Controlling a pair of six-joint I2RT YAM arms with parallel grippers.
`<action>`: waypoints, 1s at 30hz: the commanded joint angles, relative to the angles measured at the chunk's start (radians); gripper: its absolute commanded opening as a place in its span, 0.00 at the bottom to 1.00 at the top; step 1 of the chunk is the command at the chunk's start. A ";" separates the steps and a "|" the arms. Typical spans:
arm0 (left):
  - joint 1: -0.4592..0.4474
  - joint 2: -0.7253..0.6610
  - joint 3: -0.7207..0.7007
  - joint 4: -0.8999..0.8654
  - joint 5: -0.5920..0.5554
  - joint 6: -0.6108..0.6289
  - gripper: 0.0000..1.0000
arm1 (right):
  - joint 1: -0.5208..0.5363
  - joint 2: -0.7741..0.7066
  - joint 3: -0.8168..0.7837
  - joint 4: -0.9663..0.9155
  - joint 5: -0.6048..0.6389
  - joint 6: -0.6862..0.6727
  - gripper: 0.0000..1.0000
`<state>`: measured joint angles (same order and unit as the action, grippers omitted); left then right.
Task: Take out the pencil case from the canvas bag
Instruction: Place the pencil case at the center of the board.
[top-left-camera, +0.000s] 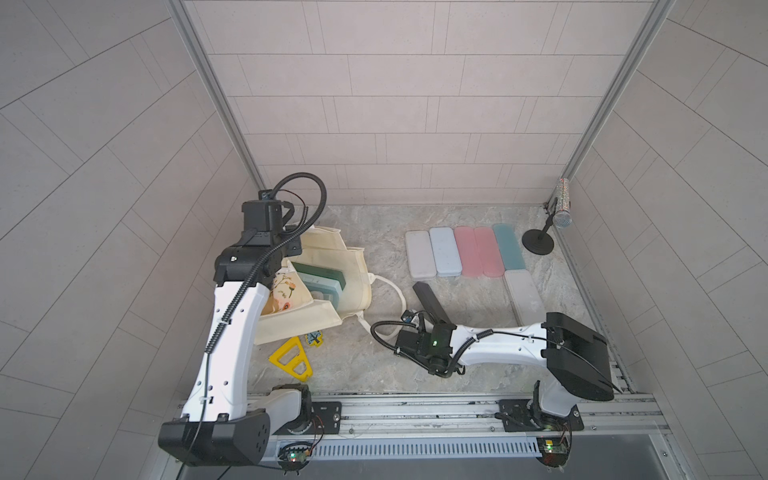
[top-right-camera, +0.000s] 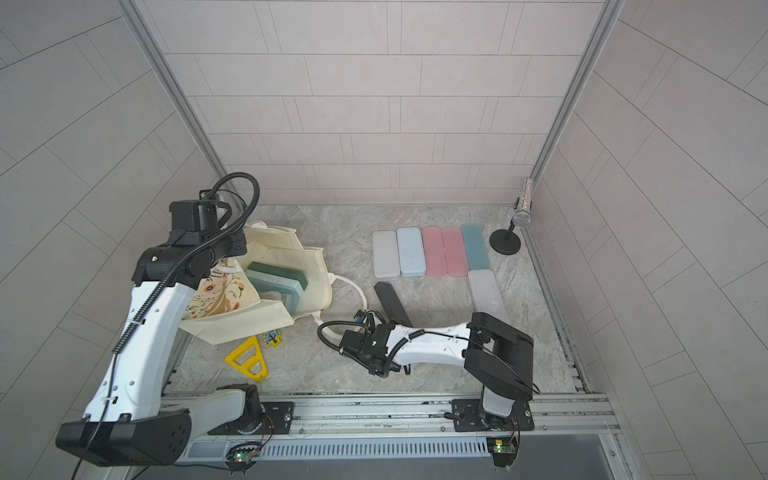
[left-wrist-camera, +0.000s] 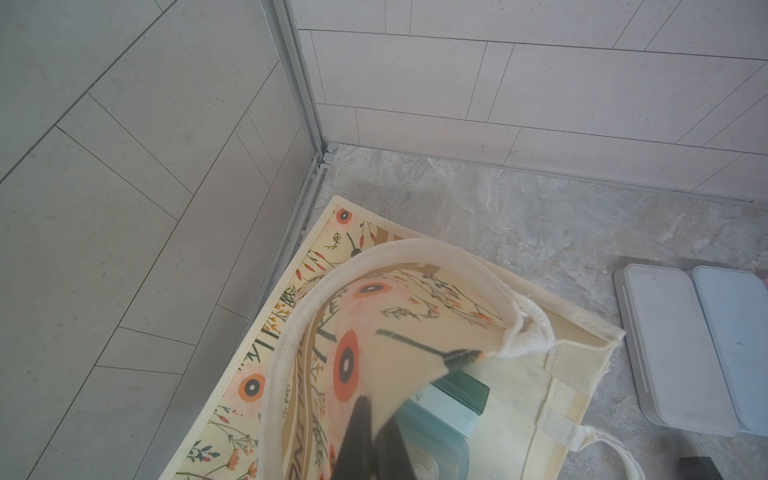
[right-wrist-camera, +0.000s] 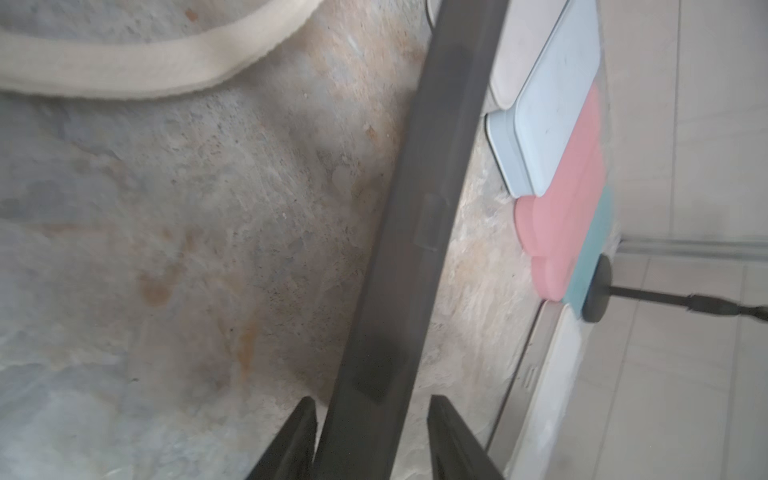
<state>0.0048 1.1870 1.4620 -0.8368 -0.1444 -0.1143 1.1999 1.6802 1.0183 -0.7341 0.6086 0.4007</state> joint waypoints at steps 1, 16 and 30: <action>0.005 -0.043 0.020 0.104 -0.027 0.005 0.00 | 0.006 -0.071 -0.027 0.081 -0.098 -0.026 0.59; 0.003 -0.089 -0.049 0.173 0.229 -0.021 0.00 | -0.257 -0.260 -0.160 0.400 -0.440 -0.042 0.74; -0.002 -0.247 -0.167 0.050 0.272 -0.087 0.00 | -0.325 0.029 0.039 0.320 -0.419 -0.031 0.64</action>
<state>0.0059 0.9936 1.2934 -0.8215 0.1459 -0.1905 0.8764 1.6863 1.0275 -0.3794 0.1638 0.3595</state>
